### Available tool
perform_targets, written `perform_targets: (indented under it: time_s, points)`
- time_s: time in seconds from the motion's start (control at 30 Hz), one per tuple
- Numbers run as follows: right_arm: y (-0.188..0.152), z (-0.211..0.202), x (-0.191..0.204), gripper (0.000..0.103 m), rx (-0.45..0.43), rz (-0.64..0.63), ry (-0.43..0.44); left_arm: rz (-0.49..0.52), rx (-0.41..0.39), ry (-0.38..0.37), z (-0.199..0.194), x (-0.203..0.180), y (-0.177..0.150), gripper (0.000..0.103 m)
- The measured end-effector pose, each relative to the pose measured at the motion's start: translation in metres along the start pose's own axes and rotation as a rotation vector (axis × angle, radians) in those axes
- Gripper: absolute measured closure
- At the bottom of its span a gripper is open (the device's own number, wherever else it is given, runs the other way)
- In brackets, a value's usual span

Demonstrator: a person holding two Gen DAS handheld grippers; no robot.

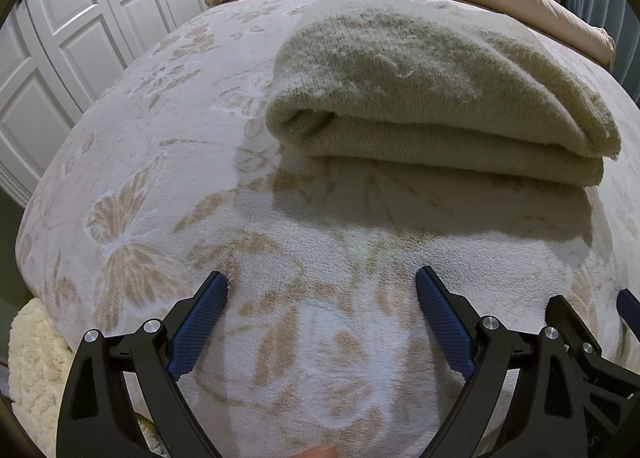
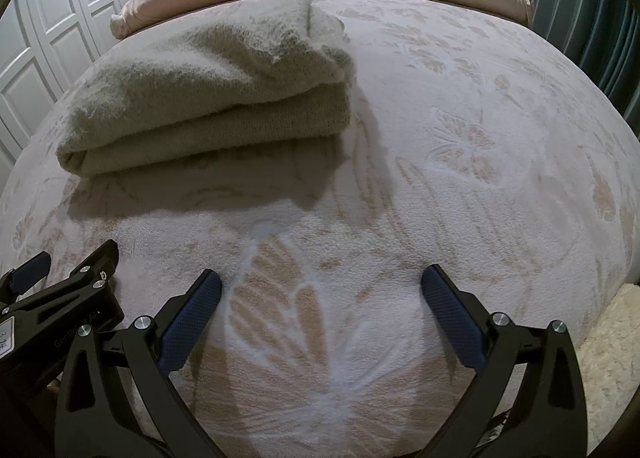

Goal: Fold small clothes

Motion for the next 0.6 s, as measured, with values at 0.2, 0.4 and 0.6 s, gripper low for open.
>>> perform_targets:
  time_s: [0.2, 0.4, 0.6]
  points:
    - [0.0004, 0.0000, 0.0004, 0.005, 0.001, 0.000, -0.002, 0.006, 0.005, 0.001, 0.0009, -0.0013, -0.0023, 0.010]
    - [0.0002, -0.0002, 0.0008, 0.005, 0.000, 0.002, -0.001, 0.003, 0.002, 0.001, 0.0000, -0.0017, -0.0038, 0.010]
    - [-0.0003, -0.0007, 0.0023, 0.005, 0.002, 0.004, -0.003, 0.003, -0.006, -0.001, -0.0006, -0.0012, -0.0030, 0.010]
Point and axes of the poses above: each gripper's, at about its wrist camera, not at the fingertips, and z roughly the way its jaws point, x to its left, y to its top, the point moved 10 cm from there along z, roughly the way its jaws point, and after that the axes turned 1 degree about y, right-handed, at the moved point
